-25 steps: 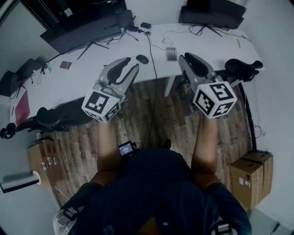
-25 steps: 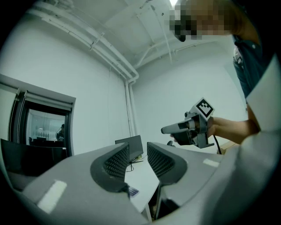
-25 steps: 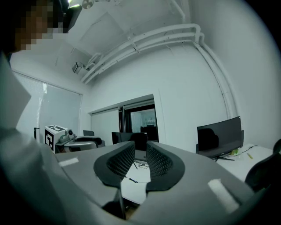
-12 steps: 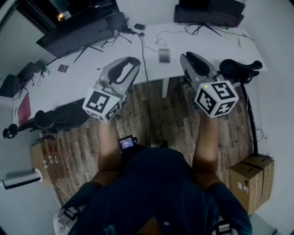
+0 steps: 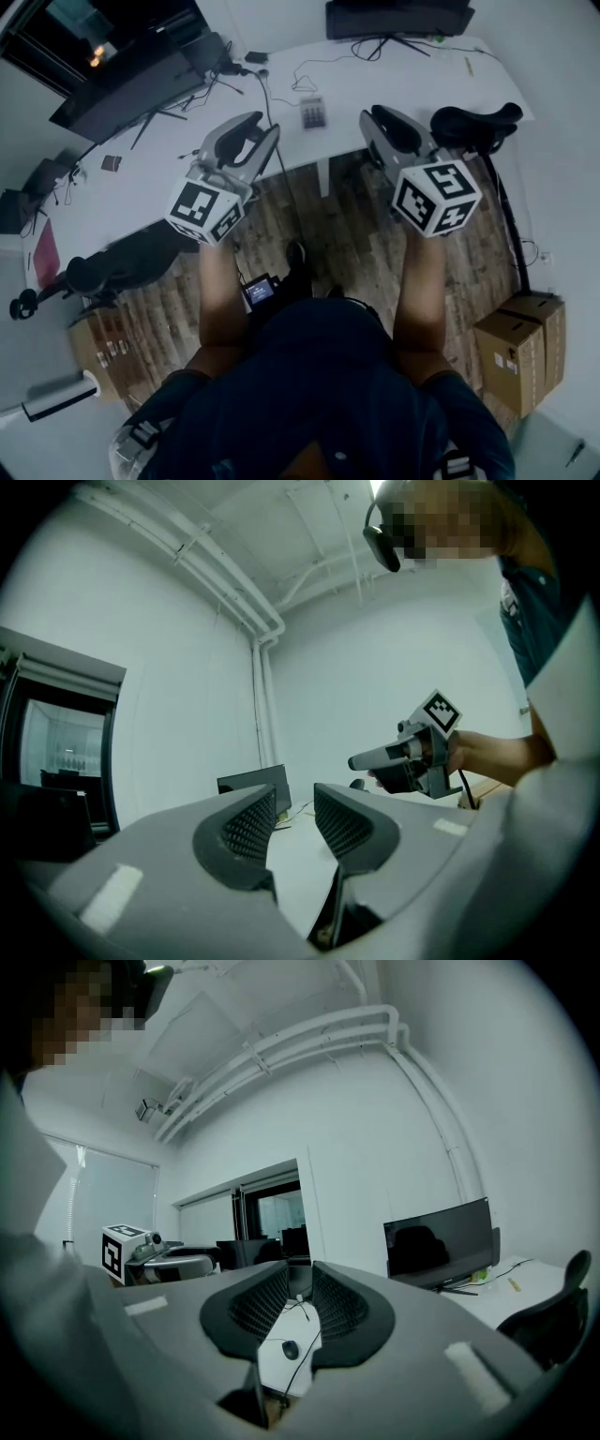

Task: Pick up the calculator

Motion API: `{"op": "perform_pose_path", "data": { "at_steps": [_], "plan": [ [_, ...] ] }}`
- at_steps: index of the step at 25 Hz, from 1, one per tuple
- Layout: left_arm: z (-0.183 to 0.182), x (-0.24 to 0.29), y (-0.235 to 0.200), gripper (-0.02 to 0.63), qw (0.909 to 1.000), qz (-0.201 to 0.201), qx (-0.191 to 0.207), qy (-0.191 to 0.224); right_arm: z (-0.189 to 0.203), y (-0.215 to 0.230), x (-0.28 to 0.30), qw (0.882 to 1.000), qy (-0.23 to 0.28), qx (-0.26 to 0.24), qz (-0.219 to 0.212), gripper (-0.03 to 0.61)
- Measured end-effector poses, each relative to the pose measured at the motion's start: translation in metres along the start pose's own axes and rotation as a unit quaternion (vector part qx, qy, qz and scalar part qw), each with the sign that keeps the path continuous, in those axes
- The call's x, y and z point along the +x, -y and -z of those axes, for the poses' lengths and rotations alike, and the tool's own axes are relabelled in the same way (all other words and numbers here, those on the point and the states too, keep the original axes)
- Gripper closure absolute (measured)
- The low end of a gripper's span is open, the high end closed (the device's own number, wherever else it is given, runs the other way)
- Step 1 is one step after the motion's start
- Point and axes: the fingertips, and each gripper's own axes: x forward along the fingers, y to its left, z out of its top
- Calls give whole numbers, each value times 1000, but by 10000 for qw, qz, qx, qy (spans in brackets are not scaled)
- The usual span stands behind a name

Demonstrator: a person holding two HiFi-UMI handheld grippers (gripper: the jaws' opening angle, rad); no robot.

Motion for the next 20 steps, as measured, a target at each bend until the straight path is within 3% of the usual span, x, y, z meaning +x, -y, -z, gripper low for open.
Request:
{"op": "perform_pose_path", "data": {
  "at_steps": [10,20],
  "plan": [
    [5,66,-45,488,9982,527,-74,276,-15,44,36,9984,-48,-147,546,515],
    [25,113,-105,488,9962,814,-175,241,-10,77,95,9964,-130,-27,840,515]
  ]
}}
